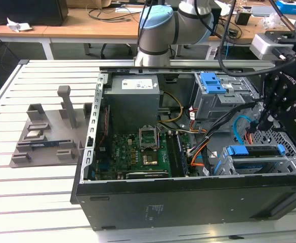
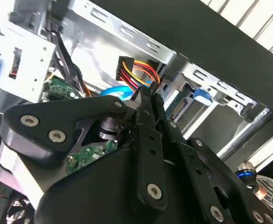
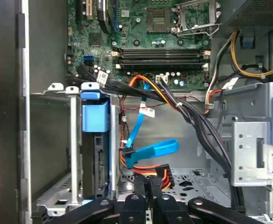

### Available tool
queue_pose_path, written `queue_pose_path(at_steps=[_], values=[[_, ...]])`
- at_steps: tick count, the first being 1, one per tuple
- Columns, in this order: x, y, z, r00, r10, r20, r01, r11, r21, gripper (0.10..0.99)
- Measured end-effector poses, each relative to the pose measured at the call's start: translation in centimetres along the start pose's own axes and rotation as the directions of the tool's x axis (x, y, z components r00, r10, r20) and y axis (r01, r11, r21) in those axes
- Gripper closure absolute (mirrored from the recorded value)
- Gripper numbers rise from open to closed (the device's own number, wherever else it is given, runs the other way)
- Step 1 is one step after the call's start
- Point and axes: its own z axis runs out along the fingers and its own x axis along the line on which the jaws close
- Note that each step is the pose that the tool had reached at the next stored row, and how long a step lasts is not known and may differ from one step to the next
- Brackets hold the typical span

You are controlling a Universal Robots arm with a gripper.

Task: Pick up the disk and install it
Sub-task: 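Insert the first disk wire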

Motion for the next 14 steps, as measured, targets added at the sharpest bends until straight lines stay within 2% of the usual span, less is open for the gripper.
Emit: queue_pose_path(at_steps=[3, 7, 11, 14], values=[[1.54, 0.00, 0.15, 1.0000, 0.000, -0.0033, 0.000, 1.0000, 0.000, 0.925], [3.01, 0.02, 0.31, 1.0000, 0.000, -0.0083, 0.000, 1.0000, 0.000, 0.925], [3.11, 0.30, 0.57, 1.0000, -0.001, -0.0085, 0.001, 1.0000, 0.000, 0.925], [3.56, 0.46, 0.79, 1.0000, -0.003, -0.0087, 0.003, 1.0000, 0.000, 0.925]])
